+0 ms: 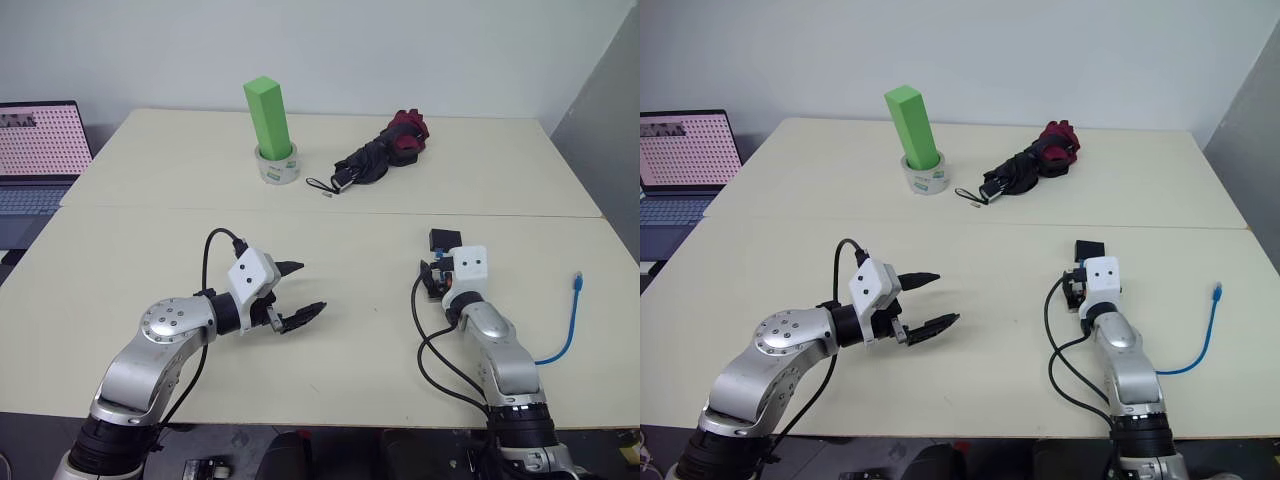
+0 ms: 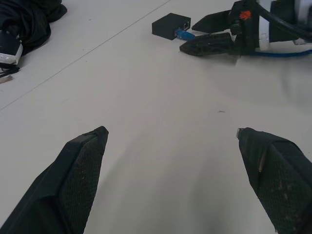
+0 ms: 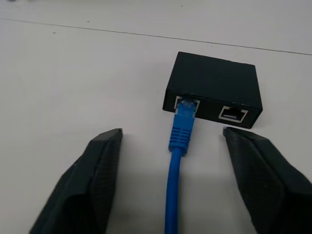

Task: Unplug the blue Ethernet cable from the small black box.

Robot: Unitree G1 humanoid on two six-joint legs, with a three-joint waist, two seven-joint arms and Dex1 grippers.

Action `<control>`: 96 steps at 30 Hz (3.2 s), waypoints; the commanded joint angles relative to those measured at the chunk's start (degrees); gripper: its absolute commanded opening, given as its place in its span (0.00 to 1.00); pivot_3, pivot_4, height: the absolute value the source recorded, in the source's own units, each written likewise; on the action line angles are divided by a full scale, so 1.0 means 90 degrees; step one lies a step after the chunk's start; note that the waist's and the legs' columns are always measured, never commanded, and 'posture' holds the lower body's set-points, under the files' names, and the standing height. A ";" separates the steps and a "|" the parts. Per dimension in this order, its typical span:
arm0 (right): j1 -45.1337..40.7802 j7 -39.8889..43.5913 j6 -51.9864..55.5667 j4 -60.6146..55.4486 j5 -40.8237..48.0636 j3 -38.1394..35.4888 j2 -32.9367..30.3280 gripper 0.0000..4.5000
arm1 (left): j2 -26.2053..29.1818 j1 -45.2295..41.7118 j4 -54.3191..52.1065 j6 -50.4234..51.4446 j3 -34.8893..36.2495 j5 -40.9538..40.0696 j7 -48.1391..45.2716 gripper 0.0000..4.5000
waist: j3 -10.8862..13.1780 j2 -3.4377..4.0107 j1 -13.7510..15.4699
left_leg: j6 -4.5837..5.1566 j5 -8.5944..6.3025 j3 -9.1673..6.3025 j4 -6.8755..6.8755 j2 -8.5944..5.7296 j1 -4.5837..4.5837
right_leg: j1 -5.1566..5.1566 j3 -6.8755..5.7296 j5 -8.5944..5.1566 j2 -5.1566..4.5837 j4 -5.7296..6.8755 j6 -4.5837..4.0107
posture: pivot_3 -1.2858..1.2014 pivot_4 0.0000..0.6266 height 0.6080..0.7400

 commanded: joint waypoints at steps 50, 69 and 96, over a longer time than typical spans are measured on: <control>-0.1826 0.3801 -0.8725 0.1401 -0.1870 0.2662 -0.3032 0.03 | -0.0178 -0.0993 0.0924 0.2149 0.0711 -0.3050 -0.1280 0.45 | 0.0006 0.0001 0.0001 | -0.0001 0.0001 -0.0003 0.0012 0.0004 -0.0004 | 0.0001 -0.0007 0.0000 -0.0001 -0.0005 0.0000 | 0.52 0.24 1.00; -0.1478 0.5480 -0.6833 0.0073 -0.0341 0.2929 -0.3903 0.48 | -0.0041 -0.1030 0.0994 0.1922 0.0583 -0.2766 -0.1499 0.18 | 0.0006 0.0001 0.0020 | -0.0001 0.0001 -0.0005 0.0014 0.0003 -0.0007 | 0.0002 -0.0010 0.0000 -0.0004 -0.0008 0.0000 | 0.52 0.24 1.00; -0.1606 0.5285 0.1938 -0.2017 0.4213 0.1915 -0.2821 0.48 | 0.0136 -0.1318 0.0684 0.1994 0.0524 -0.2888 -0.2019 0.18 | 0.0006 0.0001 0.0008 | 0.0002 -0.0001 -0.0016 0.0012 0.0001 -0.0011 | 0.0002 -0.0018 0.0000 -0.0003 -0.0011 0.0000 | 0.52 0.24 1.00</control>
